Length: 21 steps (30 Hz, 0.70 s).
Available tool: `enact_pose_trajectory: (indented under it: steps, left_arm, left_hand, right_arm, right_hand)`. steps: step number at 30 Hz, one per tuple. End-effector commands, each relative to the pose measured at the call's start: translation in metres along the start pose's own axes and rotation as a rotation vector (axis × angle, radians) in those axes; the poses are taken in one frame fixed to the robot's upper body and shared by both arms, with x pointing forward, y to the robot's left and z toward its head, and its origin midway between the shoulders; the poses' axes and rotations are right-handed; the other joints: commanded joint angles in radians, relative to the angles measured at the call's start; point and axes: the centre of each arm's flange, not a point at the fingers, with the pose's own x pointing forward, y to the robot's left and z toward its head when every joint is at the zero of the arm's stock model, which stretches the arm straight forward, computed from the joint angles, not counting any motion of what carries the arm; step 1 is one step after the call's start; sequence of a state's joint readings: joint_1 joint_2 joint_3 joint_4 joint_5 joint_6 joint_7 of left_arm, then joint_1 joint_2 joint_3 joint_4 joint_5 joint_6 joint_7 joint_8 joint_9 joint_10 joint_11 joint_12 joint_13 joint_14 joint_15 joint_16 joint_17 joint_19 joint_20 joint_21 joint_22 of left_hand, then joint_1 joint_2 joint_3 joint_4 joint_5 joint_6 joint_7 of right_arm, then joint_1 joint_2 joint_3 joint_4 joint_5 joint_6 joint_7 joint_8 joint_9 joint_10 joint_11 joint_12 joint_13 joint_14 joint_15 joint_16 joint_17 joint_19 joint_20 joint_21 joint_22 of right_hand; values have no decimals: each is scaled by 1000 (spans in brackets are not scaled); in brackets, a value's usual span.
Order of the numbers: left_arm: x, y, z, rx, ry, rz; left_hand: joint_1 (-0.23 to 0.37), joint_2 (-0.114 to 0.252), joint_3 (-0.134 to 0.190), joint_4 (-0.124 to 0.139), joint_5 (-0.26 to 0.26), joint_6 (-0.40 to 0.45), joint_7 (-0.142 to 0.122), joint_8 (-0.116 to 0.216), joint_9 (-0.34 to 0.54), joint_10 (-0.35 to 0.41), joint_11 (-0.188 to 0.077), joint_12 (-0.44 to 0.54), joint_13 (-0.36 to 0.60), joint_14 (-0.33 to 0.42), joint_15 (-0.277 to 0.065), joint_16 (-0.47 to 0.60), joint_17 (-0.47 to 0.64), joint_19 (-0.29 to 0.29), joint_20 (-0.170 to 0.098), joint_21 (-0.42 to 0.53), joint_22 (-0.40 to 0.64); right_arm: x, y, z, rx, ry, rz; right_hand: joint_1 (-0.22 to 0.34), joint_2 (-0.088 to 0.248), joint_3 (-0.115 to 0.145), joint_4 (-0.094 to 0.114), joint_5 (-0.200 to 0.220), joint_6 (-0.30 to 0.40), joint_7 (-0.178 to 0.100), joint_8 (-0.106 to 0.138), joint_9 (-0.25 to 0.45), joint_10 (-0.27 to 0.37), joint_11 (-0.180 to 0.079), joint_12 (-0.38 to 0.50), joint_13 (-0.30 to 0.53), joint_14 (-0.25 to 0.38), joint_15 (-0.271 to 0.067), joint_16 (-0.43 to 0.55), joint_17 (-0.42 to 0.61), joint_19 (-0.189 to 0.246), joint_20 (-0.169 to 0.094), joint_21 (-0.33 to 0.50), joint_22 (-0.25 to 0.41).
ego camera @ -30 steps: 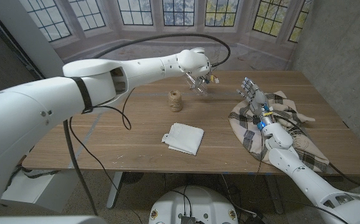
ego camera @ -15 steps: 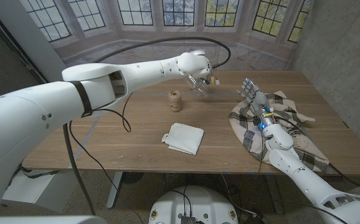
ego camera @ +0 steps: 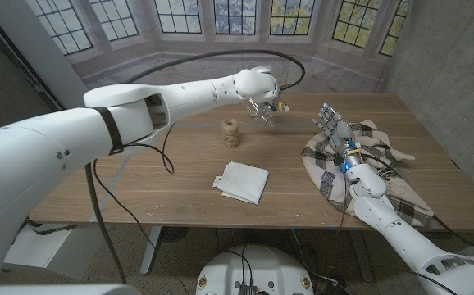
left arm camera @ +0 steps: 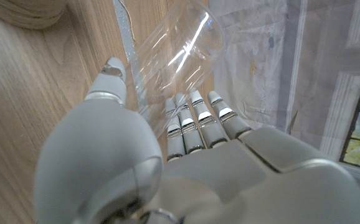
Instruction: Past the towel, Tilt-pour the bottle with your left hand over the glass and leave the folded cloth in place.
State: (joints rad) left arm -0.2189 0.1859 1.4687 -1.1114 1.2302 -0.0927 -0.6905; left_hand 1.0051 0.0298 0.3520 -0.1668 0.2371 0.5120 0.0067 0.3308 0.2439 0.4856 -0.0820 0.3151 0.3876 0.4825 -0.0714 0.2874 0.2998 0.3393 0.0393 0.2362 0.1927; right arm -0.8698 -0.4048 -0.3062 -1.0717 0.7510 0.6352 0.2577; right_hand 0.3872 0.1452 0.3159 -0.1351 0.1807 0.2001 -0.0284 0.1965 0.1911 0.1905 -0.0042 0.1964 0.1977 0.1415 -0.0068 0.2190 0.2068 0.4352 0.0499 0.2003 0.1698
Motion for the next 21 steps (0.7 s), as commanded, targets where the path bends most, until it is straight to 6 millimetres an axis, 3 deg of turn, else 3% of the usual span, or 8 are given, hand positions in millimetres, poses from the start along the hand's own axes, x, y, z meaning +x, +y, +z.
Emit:
enact_pose_trajectory:
  steps: [1,21]
  left_arm:
    - [4,-1,4,18,20,16]
    - [4,-2,13,14,37,37]
  left_hand:
    - [-42,79,23,18,4,104,10,7,6,7,3,9,4,8,2,6,5,4,8,7,6]
    - [-44,80,26,15,5,108,15,9,8,10,7,11,10,12,5,6,10,4,13,8,6]
  right_arm:
    - [0,0,-3,5,2,-9]
    - [-2,1,-5,9,3,-9]
  right_hand:
    - [9,1,0,-1,4,6,2,0,-1,5,-1,3,2,9,-4,4,2,10,-3,-3,4]
    - [10,1,1,-2,5,7,3,0,-1,5,0,3,2,9,-3,4,2,11,-1,-3,4]
